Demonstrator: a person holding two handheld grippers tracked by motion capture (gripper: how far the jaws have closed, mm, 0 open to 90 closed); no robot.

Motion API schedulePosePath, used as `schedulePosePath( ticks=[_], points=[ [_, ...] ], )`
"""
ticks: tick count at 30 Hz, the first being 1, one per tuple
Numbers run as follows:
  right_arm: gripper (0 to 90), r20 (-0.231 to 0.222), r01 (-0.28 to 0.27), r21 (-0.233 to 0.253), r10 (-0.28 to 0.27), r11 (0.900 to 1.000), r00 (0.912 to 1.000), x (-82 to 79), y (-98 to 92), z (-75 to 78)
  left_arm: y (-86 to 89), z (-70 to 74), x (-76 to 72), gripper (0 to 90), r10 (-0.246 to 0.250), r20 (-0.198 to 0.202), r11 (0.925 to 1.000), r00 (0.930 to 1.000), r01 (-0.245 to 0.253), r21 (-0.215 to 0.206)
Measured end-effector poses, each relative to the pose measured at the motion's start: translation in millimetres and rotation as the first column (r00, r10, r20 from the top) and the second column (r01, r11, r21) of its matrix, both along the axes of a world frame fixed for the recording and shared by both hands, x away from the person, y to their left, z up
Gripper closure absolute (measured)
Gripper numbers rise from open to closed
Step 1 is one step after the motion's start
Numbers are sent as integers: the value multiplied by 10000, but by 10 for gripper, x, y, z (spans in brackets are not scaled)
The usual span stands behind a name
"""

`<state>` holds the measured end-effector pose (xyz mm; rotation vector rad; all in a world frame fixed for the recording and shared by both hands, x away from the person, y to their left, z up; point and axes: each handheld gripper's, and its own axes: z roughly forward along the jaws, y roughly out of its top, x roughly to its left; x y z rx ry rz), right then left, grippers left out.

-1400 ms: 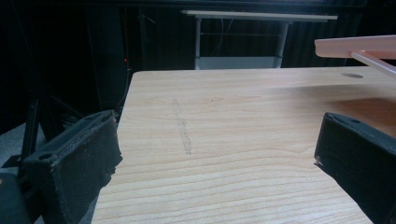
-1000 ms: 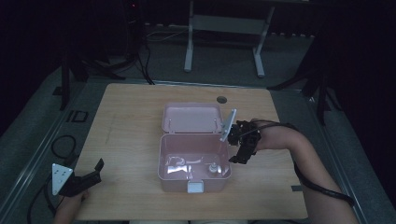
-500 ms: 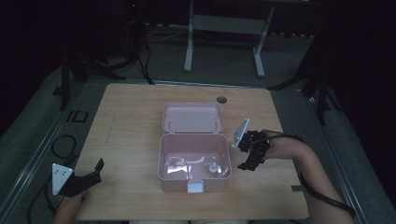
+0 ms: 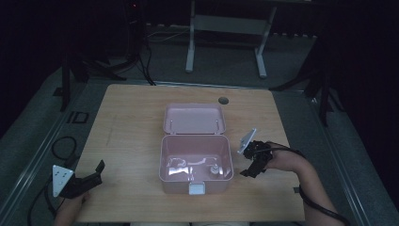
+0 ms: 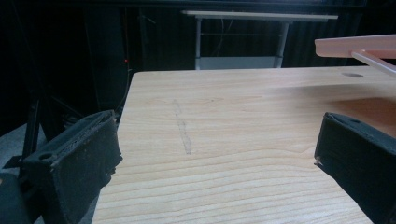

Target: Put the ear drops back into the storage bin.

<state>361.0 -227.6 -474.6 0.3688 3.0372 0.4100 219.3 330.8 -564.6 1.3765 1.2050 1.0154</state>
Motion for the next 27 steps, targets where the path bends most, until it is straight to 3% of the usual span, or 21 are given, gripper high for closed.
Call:
schedulePosePath(
  ticks=[3, 4, 9, 14, 20, 24, 27],
  points=[
    [193, 310, 158, 136, -162, 9998, 9994, 1, -45, -52, 0, 0, 2, 4, 0, -5, 10000, 10000, 0, -4],
    [193, 417, 258, 435, -277, 9987, 9987, -6, -86, -105, 1, 0, 1, 4, 2, -2, 10000, 10000, -2, -6],
    [191, 240, 466, 585, -481, 9972, 9986, -21, -149, -206, -2, 0, 0, 4, 9, 10, 10000, 10000, -9, 15],
    [191, 586, 935, 1039, -999, 9902, 9933, -56, -285, -232, -2, 0, 0, 4, 7, 2, 10000, 10000, -7, 24],
    [192, 743, 1863, 2236, -2073, 9567, 9754, -74, -433, -309, -4, 0, -1, 4, 16, 24, 10000, 10000, -16, 30],
    [190, 781, 2402, 3019, -2751, 9226, 9583, -103, -504, -399, -2, 0, 0, 4, 13, 11, 10000, 10000, -13, 22],
    [177, 939, 2780, 3404, -3266, 8982, 9405, -132, -552, -486, -3, 0, -1, 4, 11, 19, 10000, 10000, -11, 22]
  ],
)
